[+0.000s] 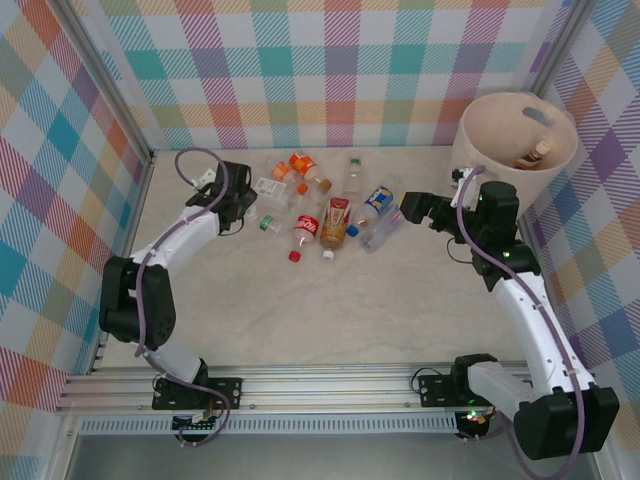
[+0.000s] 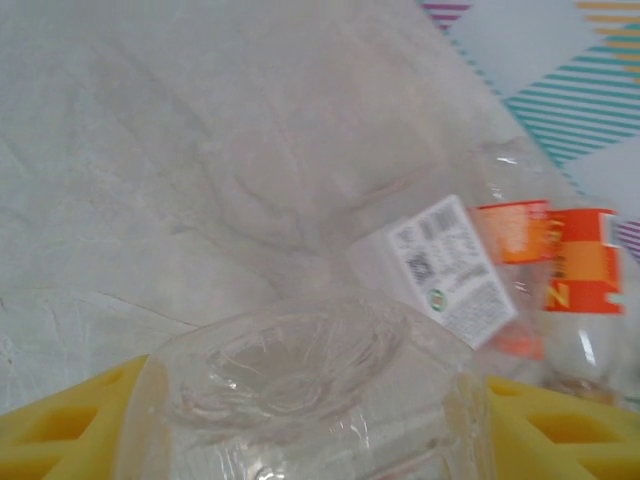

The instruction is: Put the plastic bottles in the bin

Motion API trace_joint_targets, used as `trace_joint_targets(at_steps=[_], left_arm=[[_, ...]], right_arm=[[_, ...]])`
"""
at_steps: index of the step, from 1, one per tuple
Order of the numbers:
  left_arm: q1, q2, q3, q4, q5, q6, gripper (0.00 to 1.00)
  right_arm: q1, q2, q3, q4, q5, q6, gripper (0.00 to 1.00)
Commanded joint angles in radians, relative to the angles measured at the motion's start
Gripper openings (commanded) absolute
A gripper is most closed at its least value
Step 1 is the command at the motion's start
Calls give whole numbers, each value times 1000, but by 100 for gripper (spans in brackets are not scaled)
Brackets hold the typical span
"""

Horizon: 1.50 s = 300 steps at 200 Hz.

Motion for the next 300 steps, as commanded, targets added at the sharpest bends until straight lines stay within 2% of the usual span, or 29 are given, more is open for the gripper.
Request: trace_joint_targets(at_steps=[1, 57, 74, 101, 123, 165, 199, 231, 247, 270, 280, 300], left_arm=[[-47, -81, 4, -10, 21, 49, 50], [-178, -172, 30, 16, 147, 95, 50], [-221, -180, 32, 47, 185, 120, 50], [-301, -177, 51, 74, 184, 207, 51], [-339, -161, 73, 121, 216, 248, 50], [-373, -130, 104, 184, 313, 235, 51], [-400, -115, 122, 205, 329, 233, 51], [-410, -112, 125, 209, 330, 231, 51], [-412, -110, 126, 211, 327, 226, 51], [-412, -108, 125, 218, 333, 214, 51], [-411, -106, 125, 221, 334, 207, 51], [-412, -103, 124, 223, 336, 199, 52]], right_arm=[[7, 23, -29, 92, -52, 44, 100], [17, 99, -108, 250, -102, 183, 100], [32, 129, -108, 262, -149, 184, 100], [55, 178, -99, 264, -245, 188, 100], [105, 206, -78, 257, -330, 141, 100], [224, 240, -56, 299, -362, 91, 100], [306, 278, -15, 374, -359, 115, 100], [361, 314, 25, 398, -251, 126, 100], [378, 334, 29, 451, -243, 143, 99], [411, 358, 45, 471, -193, 116, 95], [419, 364, 50, 471, -163, 109, 87], [429, 368, 40, 497, -124, 113, 78]])
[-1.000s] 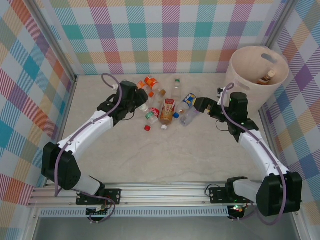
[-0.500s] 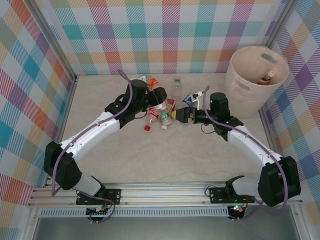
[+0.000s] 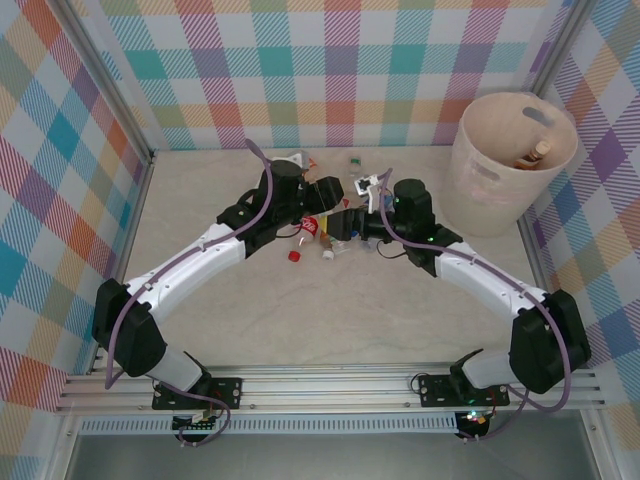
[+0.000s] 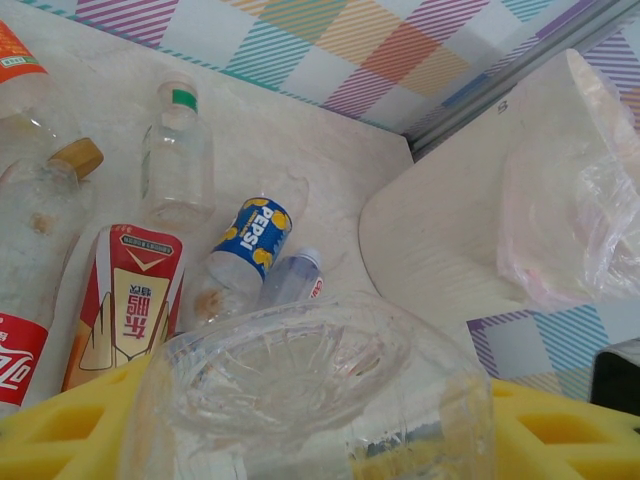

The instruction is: Put the plastic bottles in the bin

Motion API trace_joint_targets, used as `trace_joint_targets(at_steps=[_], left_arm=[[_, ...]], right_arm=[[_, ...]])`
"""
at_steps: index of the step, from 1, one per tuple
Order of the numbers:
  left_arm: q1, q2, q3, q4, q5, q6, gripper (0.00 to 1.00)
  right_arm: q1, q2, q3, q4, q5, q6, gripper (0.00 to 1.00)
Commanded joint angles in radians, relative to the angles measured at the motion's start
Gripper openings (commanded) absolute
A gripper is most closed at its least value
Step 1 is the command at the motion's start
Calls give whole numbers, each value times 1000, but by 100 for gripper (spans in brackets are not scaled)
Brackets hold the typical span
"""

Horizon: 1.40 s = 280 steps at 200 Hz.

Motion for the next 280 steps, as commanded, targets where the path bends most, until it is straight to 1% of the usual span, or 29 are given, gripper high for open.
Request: trace_joint_targets(at_steps=[1, 16, 44, 98, 126, 166, 196, 209, 225, 246, 264, 269, 280], left_arm=[[-11, 5, 30, 43, 17, -18, 52], [-11, 6, 25, 43, 19, -20, 52], [-10, 6, 22, 43, 17, -24, 52], [-10, 5, 25, 39, 18, -34, 53], [-9, 11, 47, 14, 30, -31, 69], [-2, -18, 48, 16, 37, -20, 100], [22, -55, 38, -8, 19, -12, 100], [29, -78, 24, -19, -9, -14, 100], [33, -119, -15, -19, -76, -29, 100], [38, -165, -69, -26, -164, -56, 100], [44, -185, -83, -89, -267, -72, 100], [47, -187, -82, -141, -298, -76, 100], [57, -190, -85, -198, -359, -84, 100]], right_arm=[[14, 6, 23, 81, 66, -10, 78], [16, 4, 18, 89, 79, -12, 70], [16, -1, 19, 63, 95, -18, 59], [16, -13, 10, 9, 133, -45, 50], [17, -20, 16, -55, 186, -78, 48], [13, -36, 21, -145, 269, -131, 46], [-5, -38, 46, -244, 304, -164, 45], [-16, -39, 56, -285, 328, -179, 45], [-36, -44, 71, -345, 371, -197, 45], [-97, -37, 133, -474, 442, -200, 45], [-167, -28, 200, -568, 482, -224, 44], [-192, -26, 221, -588, 487, -230, 44], [-244, -23, 266, -615, 490, -244, 44]])
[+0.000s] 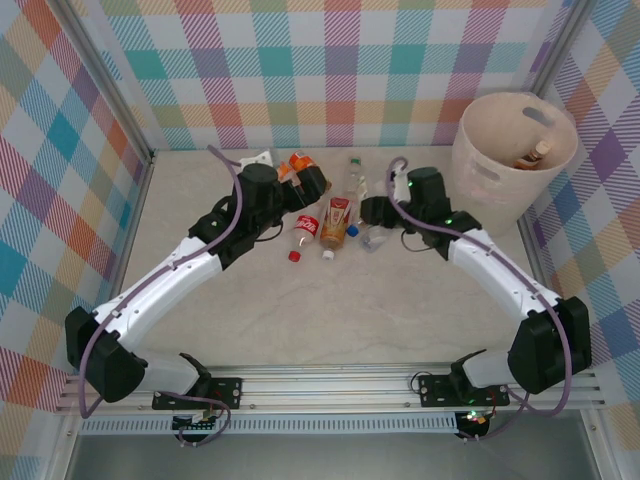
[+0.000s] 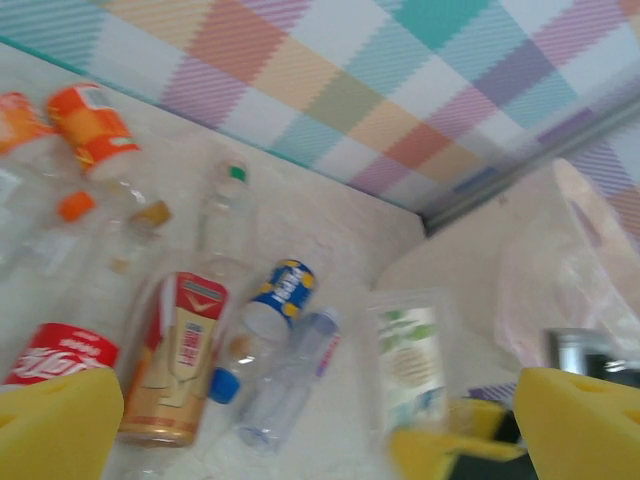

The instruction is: Put the plastic bottles in the bin

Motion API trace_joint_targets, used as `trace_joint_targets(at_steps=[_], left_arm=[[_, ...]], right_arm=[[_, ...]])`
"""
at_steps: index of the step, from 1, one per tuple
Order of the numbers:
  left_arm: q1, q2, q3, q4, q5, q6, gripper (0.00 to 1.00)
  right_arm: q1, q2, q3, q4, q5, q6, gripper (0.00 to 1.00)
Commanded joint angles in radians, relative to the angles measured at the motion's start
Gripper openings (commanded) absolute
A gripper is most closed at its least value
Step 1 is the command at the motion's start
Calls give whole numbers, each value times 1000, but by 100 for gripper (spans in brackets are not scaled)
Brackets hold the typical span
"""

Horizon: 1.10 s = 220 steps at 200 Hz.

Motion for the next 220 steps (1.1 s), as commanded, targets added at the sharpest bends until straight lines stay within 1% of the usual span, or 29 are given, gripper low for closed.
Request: trace_joint_targets(at_steps=[1, 22, 53, 76, 94, 139, 155, 165, 190, 220], left_arm=[[25, -19, -23, -145, -188, -31, 100], [53, -32, -54, -188, -223, -35, 100], [65, -46, -98, -236, -287, -58, 100], [72, -54, -116, -288, -348, -67, 100], [77, -63, -128, -310, -365, -62, 100], [87, -69, -141, -349, -370, -72, 100], [90, -72, -152, -349, -370, -86, 100], [91, -75, -156, -346, -366, -95, 100], [93, -79, -172, -318, -346, -100, 100], [95, -64, -161, -324, -329, -99, 100]], right_arm=[[-93, -11, 106, -124, 66, -55, 44], [-177, -2, 193, -141, 89, -87, 45], [-251, 53, 349, -165, 131, -153, 45], [-295, 81, 419, -119, 169, -191, 46], [-347, 106, 473, -85, 181, -191, 46], [-481, 140, 486, 123, 214, -132, 47], [-526, 154, 485, 183, 198, -107, 48], [-546, 171, 496, 193, 196, -109, 48], [-581, 213, 497, 217, 235, -136, 48], [-620, 263, 504, 241, 310, -187, 49]])
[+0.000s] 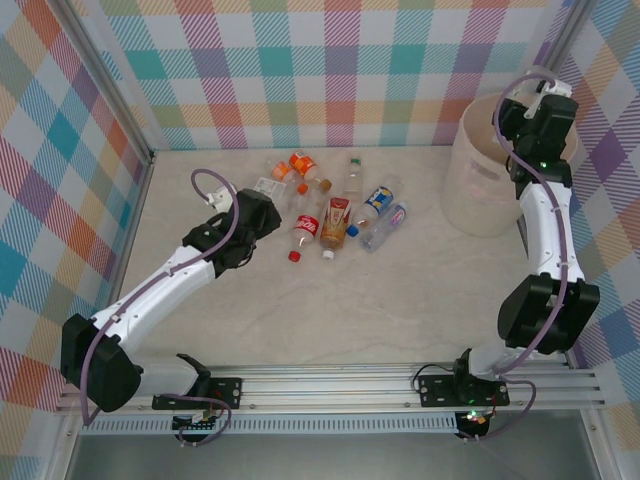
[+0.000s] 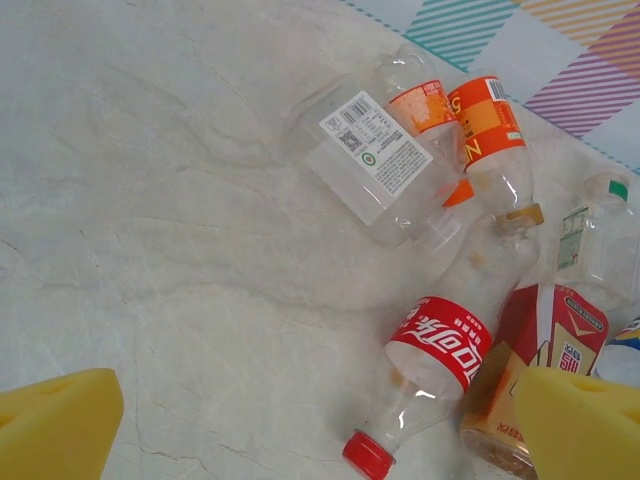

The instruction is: Put the plastic bottles in the bin

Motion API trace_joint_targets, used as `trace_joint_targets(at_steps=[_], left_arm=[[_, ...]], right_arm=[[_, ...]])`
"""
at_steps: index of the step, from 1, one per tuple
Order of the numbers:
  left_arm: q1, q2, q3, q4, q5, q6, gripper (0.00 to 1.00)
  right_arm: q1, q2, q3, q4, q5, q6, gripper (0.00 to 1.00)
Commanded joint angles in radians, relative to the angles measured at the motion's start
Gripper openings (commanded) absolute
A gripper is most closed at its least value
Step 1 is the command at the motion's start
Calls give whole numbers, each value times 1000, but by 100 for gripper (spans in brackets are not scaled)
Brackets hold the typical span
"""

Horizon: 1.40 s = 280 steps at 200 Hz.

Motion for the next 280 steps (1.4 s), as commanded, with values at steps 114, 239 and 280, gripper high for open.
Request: trace_joint_targets(at_steps=[114, 239, 280], left_arm=[[11, 74, 37, 3, 95, 9, 100], [13, 133, 9, 64, 182, 69, 100], [13, 250, 70, 59, 312, 162, 100]], right_arm=[[-85, 92, 43, 94, 138, -302, 69], [-84, -1, -20, 65, 92, -238, 86], [-84, -70, -8, -52, -102, -133, 100]])
